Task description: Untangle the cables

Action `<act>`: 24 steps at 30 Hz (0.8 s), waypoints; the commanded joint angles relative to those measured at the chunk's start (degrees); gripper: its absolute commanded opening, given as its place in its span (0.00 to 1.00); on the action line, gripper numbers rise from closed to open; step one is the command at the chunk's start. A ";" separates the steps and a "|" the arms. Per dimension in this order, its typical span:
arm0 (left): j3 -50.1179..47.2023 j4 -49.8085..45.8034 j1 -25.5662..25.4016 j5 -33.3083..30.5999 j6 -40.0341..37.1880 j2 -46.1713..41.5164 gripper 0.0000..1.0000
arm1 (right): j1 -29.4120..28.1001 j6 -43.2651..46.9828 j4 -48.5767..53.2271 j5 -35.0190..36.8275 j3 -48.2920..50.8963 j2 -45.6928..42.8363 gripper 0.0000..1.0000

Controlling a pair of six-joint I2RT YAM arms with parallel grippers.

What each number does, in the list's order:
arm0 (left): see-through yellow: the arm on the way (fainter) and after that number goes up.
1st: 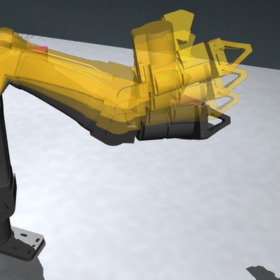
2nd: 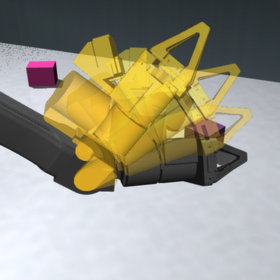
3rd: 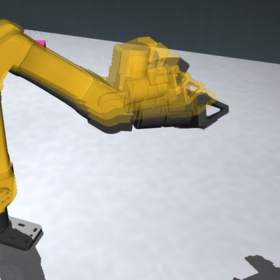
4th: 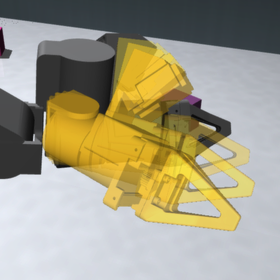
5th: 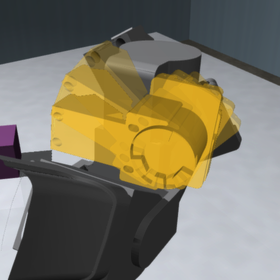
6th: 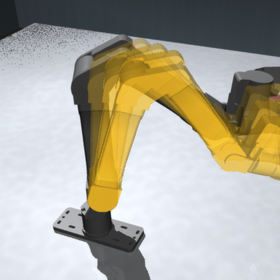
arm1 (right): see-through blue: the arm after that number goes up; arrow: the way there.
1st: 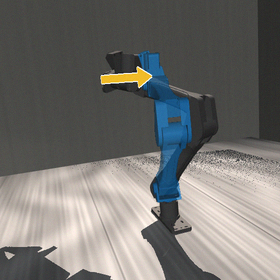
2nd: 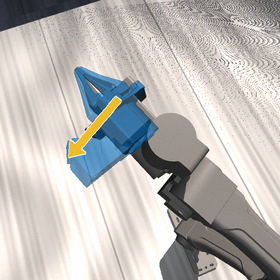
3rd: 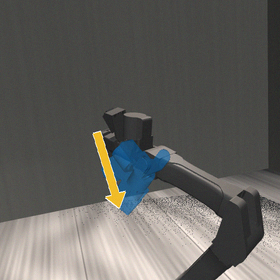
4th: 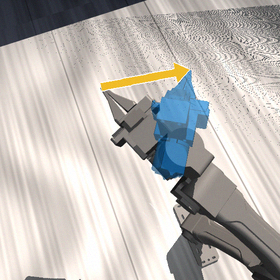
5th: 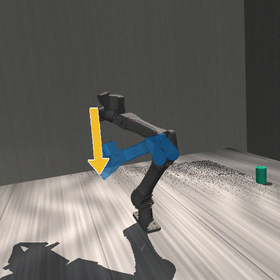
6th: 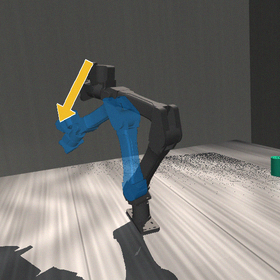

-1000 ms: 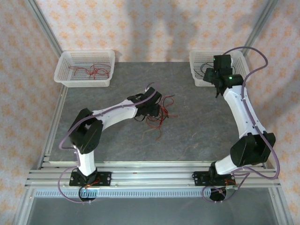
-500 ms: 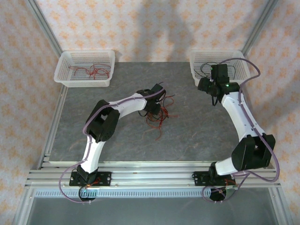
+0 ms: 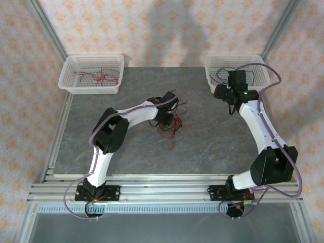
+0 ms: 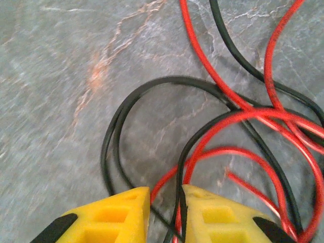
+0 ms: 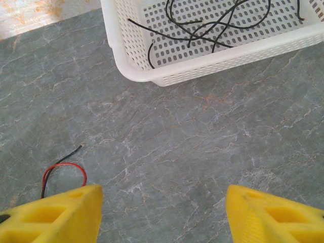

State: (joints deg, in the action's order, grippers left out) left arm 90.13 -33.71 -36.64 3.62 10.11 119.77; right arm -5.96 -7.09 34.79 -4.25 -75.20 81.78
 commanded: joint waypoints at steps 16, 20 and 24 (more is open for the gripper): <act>-21.88 7.06 -1.04 1.74 17.26 -15.40 0.26 | 0.05 -0.09 -1.50 -1.80 1.38 -1.75 0.64; -21.06 7.24 -1.49 1.39 17.82 -14.24 0.26 | -0.02 -0.11 -1.80 -2.21 2.09 -2.31 0.64; -20.28 7.33 -1.76 1.61 18.11 -13.36 0.26 | 0.02 0.14 -2.11 -2.16 2.77 -2.66 0.64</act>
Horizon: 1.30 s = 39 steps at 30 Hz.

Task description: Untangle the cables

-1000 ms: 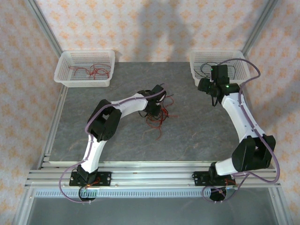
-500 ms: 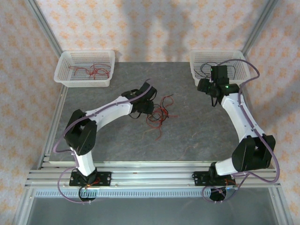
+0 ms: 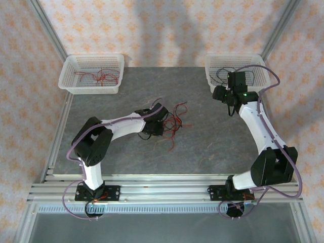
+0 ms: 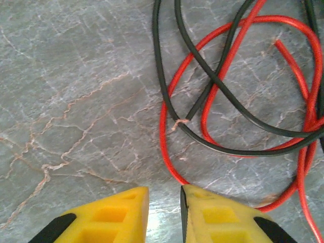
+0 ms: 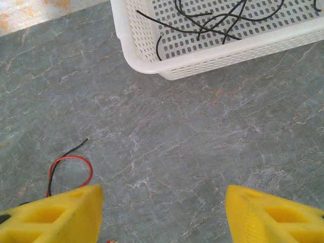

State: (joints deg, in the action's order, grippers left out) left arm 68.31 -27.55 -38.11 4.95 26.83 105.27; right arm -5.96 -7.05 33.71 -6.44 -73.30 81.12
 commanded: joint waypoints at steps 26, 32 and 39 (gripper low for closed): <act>5.80 -6.38 -2.67 -17.89 3.81 15.86 0.05 | -0.02 0.34 -3.21 -1.56 4.00 -3.10 0.64; 5.14 -5.54 -3.20 -22.04 3.43 12.32 0.00 | -0.23 -0.43 -3.63 -4.09 5.46 -3.93 0.64; 9.83 -5.25 -3.80 -23.23 0.90 2.71 0.00 | -6.21 -3.38 -6.42 -6.40 9.75 -4.10 0.65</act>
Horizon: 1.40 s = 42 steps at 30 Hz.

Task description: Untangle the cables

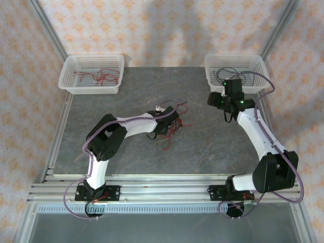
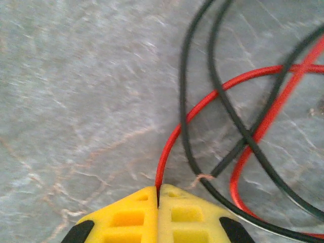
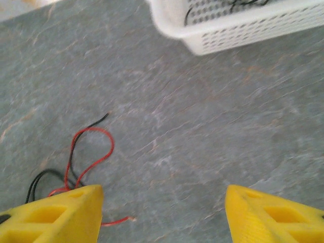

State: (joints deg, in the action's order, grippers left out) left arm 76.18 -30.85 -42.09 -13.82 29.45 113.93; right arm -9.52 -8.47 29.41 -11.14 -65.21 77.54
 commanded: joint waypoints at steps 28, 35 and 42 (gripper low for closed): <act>10.03 -7.06 -1.69 -4.03 -2.69 -17.08 0.14 | -19.92 -16.00 -18.43 -2.88 4.43 18.30 0.71; 2.89 -4.58 0.23 0.90 3.61 -17.41 0.66 | -19.92 -13.27 -14.50 0.82 3.44 15.98 0.73; -3.37 -0.53 2.62 2.87 9.92 -18.56 0.93 | -19.92 -12.12 -13.63 1.11 3.27 15.23 0.74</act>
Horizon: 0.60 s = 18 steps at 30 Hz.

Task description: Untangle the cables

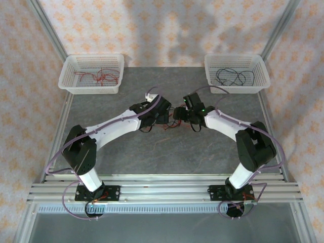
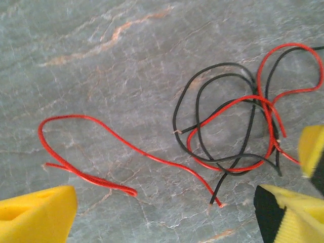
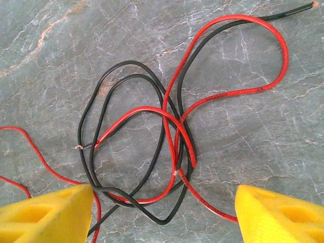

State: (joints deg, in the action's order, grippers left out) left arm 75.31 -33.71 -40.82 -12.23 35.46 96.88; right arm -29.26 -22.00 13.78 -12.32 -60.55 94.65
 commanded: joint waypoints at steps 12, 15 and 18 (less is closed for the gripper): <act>-9.38 12.24 4.83 6.08 7.17 0.12 0.82 | -0.19 2.27 2.86 3.11 -0.99 -3.08 0.74; -9.59 14.31 5.33 5.70 6.73 1.25 0.75 | -0.19 2.21 2.88 2.91 -0.88 -3.23 0.74; -8.78 14.42 6.16 4.56 6.55 3.25 0.69 | -0.19 2.22 2.92 2.96 -0.62 -3.41 0.74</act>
State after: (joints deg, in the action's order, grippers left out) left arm 66.30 -21.08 -35.73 -6.28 41.95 97.69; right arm -29.26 -20.73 15.64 -11.29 -60.60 93.21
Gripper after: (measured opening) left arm 0.696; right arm 0.735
